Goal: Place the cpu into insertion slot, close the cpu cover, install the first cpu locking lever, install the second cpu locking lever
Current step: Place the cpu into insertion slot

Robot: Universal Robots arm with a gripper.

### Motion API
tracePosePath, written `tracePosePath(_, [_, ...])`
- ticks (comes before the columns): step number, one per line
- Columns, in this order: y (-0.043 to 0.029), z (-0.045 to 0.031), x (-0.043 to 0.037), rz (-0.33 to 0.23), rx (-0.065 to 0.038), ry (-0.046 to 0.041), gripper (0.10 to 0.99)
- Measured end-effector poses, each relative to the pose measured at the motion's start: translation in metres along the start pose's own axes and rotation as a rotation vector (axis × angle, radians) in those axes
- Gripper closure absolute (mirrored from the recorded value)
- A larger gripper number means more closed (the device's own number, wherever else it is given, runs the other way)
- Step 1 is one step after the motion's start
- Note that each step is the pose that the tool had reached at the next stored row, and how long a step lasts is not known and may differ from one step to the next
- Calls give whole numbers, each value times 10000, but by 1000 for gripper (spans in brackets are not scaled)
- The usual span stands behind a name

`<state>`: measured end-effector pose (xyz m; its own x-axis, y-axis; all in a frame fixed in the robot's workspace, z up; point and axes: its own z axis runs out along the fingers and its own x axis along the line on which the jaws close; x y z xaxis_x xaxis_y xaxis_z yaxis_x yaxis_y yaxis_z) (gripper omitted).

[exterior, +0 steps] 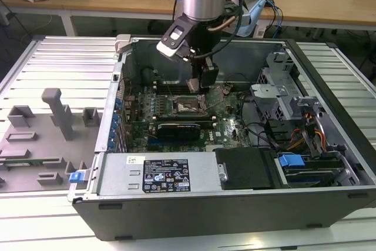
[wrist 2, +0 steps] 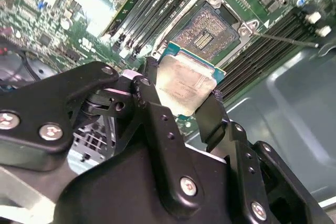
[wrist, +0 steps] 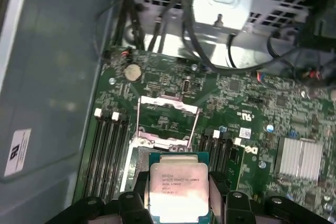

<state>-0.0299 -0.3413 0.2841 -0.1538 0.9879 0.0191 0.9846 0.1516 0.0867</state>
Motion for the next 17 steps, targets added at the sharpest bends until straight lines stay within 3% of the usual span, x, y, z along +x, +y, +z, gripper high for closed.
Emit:
tracePosePath(8, [-7,64,-1,1507,-29,-130,545])
tracePosePath(17, [-63,225,24,1580,-30,-139,545])
